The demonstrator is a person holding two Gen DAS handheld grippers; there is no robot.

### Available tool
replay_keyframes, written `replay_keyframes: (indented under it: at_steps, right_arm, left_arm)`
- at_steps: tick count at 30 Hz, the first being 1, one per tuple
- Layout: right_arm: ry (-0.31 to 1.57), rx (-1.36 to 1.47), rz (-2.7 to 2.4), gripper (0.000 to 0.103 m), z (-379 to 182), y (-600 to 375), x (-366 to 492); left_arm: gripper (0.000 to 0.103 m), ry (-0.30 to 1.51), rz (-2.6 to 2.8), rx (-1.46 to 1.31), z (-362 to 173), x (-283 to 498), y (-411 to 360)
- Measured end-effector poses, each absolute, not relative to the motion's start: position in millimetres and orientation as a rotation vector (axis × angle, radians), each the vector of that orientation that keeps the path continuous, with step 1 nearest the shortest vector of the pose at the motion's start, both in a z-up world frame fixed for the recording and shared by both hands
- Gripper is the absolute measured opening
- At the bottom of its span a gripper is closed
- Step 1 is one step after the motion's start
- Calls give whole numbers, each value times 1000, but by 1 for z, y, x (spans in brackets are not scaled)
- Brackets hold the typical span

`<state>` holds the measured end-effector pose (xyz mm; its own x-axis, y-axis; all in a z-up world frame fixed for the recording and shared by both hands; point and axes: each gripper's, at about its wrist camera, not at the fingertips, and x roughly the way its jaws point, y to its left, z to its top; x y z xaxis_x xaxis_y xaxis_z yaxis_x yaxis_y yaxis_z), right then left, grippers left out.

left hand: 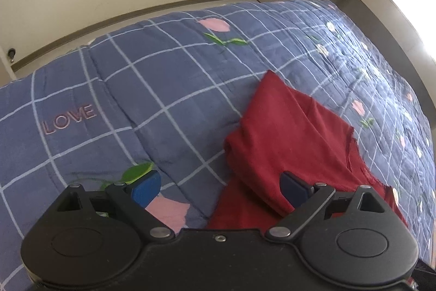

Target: Fold small clothes

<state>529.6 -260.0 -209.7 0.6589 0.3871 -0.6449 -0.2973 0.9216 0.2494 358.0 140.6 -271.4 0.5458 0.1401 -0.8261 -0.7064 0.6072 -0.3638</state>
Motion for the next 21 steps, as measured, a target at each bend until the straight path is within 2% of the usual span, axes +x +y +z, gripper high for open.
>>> replay_keyframes:
  at_steps: [5,15,17,21]
  right_arm:
    - [717,120,371,4,-193,-274,546]
    - [743,126,383,4,-199,-269,542]
    - [757,129,380,4,-201,-268,539]
    - [795,130,375,5,-206,-267,532]
  left_arm:
    - [95,868,592,-708,-272,355,142]
    - [95,932,453,-365,-280,388,112]
    - [92,916,437,-304,-280,396,106]
    - [75,882,435,-266,-282,405,103]
